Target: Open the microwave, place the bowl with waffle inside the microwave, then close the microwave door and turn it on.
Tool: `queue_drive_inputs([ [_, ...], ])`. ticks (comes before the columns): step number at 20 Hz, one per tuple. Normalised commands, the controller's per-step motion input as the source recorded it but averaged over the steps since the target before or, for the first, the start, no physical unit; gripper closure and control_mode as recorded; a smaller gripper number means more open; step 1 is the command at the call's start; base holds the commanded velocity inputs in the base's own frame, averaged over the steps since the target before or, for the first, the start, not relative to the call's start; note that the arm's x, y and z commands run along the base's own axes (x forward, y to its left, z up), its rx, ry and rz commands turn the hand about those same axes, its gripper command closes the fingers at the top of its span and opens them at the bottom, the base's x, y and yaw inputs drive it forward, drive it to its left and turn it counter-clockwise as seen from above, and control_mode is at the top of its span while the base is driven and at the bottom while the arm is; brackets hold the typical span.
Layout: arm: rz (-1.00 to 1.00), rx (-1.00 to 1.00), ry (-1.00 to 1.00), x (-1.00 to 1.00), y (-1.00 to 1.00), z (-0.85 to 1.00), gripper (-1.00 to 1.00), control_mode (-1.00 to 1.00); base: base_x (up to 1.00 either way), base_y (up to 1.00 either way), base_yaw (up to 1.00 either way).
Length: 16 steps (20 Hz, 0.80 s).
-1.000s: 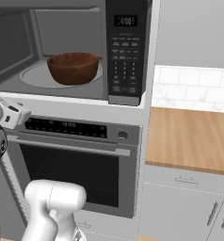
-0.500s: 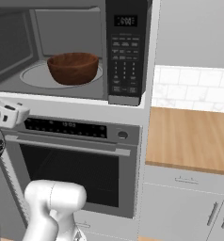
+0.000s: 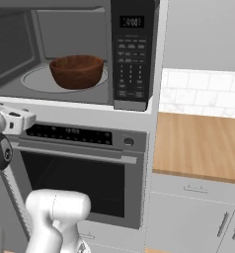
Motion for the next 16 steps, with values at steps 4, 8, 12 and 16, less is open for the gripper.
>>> queue_drive_inputs([
  [4,0.0,-0.13,-0.09,0.06,0.09,-0.45,-1.0,-1.0,0.0,0.0,0.0],
  [8,0.0,-0.13,-0.08,0.01,0.22,-0.4,-1.0,-1.0,0.0,0.0,0.0],
  [12,0.0,-0.05,-0.14,0.21,0.14,-0.31,-1.0,-1.0,0.0,0.0,0.0],
  [16,0.0,-0.05,-0.14,0.22,0.2,-0.24,-1.0,-1.0,0.0,0.0,0.0],
])
